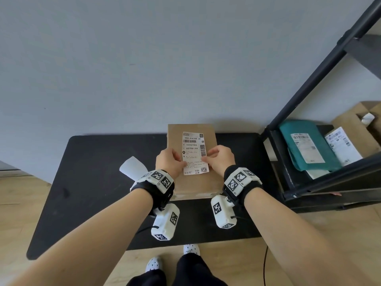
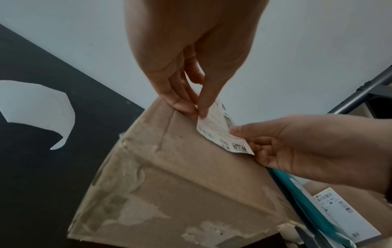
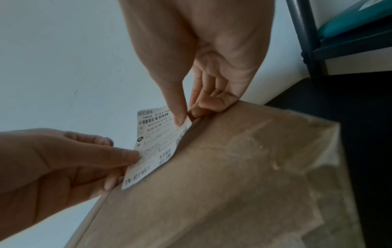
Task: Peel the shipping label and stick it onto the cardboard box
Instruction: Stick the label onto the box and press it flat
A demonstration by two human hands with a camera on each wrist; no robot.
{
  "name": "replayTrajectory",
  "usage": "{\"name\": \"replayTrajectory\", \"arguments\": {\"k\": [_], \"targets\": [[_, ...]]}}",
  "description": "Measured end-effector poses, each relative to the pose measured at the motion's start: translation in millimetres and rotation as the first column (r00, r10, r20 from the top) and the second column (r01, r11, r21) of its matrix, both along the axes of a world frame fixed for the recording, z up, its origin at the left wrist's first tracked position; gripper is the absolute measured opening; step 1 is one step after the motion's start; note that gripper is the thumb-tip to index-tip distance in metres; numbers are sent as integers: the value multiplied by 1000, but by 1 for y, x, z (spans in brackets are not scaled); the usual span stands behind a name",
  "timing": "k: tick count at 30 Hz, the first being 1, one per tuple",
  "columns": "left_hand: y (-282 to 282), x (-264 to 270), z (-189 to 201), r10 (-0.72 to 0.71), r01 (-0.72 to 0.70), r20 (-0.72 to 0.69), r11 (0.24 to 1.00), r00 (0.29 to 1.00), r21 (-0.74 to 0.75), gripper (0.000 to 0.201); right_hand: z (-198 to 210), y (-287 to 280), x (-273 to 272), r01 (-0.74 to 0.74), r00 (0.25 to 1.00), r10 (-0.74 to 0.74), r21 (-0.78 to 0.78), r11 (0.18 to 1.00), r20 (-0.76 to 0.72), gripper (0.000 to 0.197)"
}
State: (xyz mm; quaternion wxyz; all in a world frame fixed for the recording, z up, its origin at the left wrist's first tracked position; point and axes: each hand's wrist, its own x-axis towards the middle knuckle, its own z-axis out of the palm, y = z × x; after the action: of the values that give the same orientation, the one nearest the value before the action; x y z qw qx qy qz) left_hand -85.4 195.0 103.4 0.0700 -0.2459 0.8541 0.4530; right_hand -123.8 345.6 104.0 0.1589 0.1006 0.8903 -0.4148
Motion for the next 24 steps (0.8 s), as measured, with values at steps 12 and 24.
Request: {"name": "replayTrajectory", "arguments": {"k": [12,24], "targets": [[4,-2,2,-39,39,4,996,999,-82,33,-2,-1,2,-42,999,43,58,997,-28,31],[6,-5,0,-71,74,22,990,997,-121,34,-1,-4,0,-87,995,92,140,986,-28,24]]}}
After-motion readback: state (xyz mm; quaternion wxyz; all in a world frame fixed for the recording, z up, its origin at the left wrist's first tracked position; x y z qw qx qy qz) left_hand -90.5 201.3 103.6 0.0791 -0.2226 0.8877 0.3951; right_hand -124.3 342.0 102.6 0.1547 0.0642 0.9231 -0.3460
